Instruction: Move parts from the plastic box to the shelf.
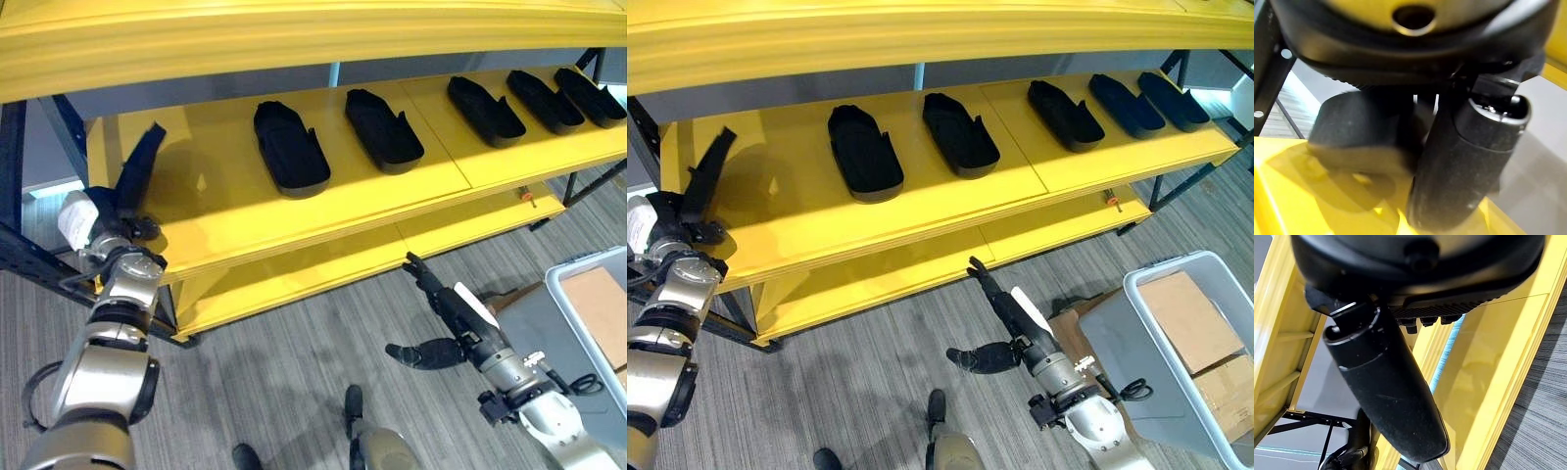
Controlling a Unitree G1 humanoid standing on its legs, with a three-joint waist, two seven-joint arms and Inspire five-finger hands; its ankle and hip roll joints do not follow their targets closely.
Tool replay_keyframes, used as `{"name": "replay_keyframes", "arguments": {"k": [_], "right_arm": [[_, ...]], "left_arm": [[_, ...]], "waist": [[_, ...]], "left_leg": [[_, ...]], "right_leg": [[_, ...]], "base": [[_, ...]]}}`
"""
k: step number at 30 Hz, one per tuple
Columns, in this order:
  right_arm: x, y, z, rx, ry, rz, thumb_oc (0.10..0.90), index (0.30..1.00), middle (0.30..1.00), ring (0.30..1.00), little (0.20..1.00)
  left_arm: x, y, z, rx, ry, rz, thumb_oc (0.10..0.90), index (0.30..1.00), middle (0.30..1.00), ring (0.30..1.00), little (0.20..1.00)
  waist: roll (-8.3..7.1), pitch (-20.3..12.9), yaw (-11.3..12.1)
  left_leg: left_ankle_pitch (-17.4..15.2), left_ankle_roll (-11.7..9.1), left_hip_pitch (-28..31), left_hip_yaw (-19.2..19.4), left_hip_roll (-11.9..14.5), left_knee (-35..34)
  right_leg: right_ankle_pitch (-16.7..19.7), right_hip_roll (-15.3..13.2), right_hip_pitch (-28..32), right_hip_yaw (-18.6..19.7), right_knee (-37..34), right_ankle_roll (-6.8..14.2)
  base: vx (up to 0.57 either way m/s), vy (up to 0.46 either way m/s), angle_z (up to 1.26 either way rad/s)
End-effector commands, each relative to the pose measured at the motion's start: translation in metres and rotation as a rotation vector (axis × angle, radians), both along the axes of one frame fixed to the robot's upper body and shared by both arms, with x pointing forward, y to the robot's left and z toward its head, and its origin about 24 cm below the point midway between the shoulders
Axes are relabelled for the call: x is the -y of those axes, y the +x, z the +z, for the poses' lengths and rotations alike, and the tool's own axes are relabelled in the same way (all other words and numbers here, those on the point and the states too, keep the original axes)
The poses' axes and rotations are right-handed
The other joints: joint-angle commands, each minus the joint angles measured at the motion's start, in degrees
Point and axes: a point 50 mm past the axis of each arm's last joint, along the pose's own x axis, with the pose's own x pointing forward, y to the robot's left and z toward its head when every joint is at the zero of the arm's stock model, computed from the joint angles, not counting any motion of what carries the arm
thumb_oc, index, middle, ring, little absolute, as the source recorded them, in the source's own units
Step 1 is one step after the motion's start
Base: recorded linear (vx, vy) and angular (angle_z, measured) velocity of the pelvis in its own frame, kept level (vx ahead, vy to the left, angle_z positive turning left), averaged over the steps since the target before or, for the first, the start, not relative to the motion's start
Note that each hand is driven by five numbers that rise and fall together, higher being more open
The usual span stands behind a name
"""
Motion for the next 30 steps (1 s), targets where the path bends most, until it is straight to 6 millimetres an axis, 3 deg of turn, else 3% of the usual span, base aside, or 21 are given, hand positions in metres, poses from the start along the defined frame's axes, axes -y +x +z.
{"name": "replay_keyframes", "arguments": {"k": [1,13,15,17,19,21,23,30], "right_arm": [[-0.002,0.006,0.06,0.304,0.088,0.047,0.9,1.0,1.0,1.0,1.0],[0.004,0.007,0.056,0.291,0.077,0.013,0.9,1.0,1.0,1.0,1.0],[0.005,0.007,0.055,0.289,0.072,-0.001,0.9,1.0,1.0,1.0,1.0],[0.006,0.007,0.054,0.285,0.069,-0.006,0.9,1.0,1.0,1.0,1.0],[0.008,0.007,0.053,0.279,0.068,-0.024,0.9,1.0,1.0,1.0,1.0],[0.009,0.007,0.053,0.279,0.066,-0.027,0.9,1.0,1.0,1.0,1.0],[0.01,0.006,0.052,0.277,0.061,-0.036,0.9,1.0,1.0,1.0,1.0],[0.01,0.006,0.048,0.261,0.071,-0.049,0.9,1.0,1.0,1.0,1.0]], "left_arm": [[-0.011,0.006,0.088,0.242,0.177,-0.008,0.9,1.0,1.0,1.0,1.0],[0.025,0.021,0.128,0.367,0.258,-0.156,0.9,1.0,1.0,1.0,1.0],[0.049,0.027,0.139,0.429,0.28,-0.23,0.9,1.0,1.0,1.0,1.0],[0.056,0.029,0.139,0.439,0.268,-0.254,0.9,1.0,1.0,1.0,1.0],[0.063,0.032,0.129,0.434,0.234,-0.283,0.9,1.0,1.0,1.0,1.0],[0.062,0.031,0.126,0.429,0.218,-0.283,0.9,1.0,1.0,1.0,1.0],[0.058,0.032,0.107,0.394,0.139,-0.28,0.9,1.0,1.0,1.0,1.0],[0.05,0.032,0.07,0.337,-0.065,-0.24,0.9,1.0,1.0,1.0,1.0]], "waist": [[-0.59,-0.15,0.18],[0.58,-1.32,-0.08],[0.85,-1.51,-0.17],[0.95,-1.53,-0.13],[1.15,-1.54,-0.14],[1.22,-1.56,-0.12],[1.32,-1.51,-0.19],[1.18,-0.89,-0.66]], "left_leg": [[-0.01,-0.88,4.98,-0.64,0.06,-0.21],[-0.23,-0.86,6.03,-0.54,-0.09,-0.42],[-0.35,-0.76,6.09,-0.91,-0.17,-0.4],[-0.35,-0.74,6.12,-0.95,-0.19,-0.37],[-0.46,-0.65,6.19,-1.06,-0.29,-0.3],[-0.46,-0.64,6.18,-1.06,-0.3,-0.28],[-0.41,-0.65,6.26,-0.95,-0.35,-0.25],[-0.17,-0.7,6.05,-0.72,-0.16,-0.25]], "right_leg": [[-4.1,-0.31,5.08,0.92,1.75,5.48],[-4.08,-0.36,6.19,0.99,1.17,5.44],[-4.14,-0.47,6.47,0.76,1.13,5.36],[-4.14,-0.5,6.58,0.66,1.12,5.3],[-4.17,-0.53,6.72,0.61,1.09,5.18],[-4.2,-0.52,6.75,0.64,1.09,5.14],[-4.17,-0.47,6.81,0.78,1.07,5.05],[-3.92,-0.3,6.34,1.07,1.14,4.86]], "base": [[0.0,0.0,0.0],[0.0,0.001,-0.01],[0.0,0.0,0.0],[0.0,0.0,0.0],[0.0,0.0,0.0],[0.0,0.0,0.0],[0.0,0.0,0.0],[0.0,0.0,0.0]]}}
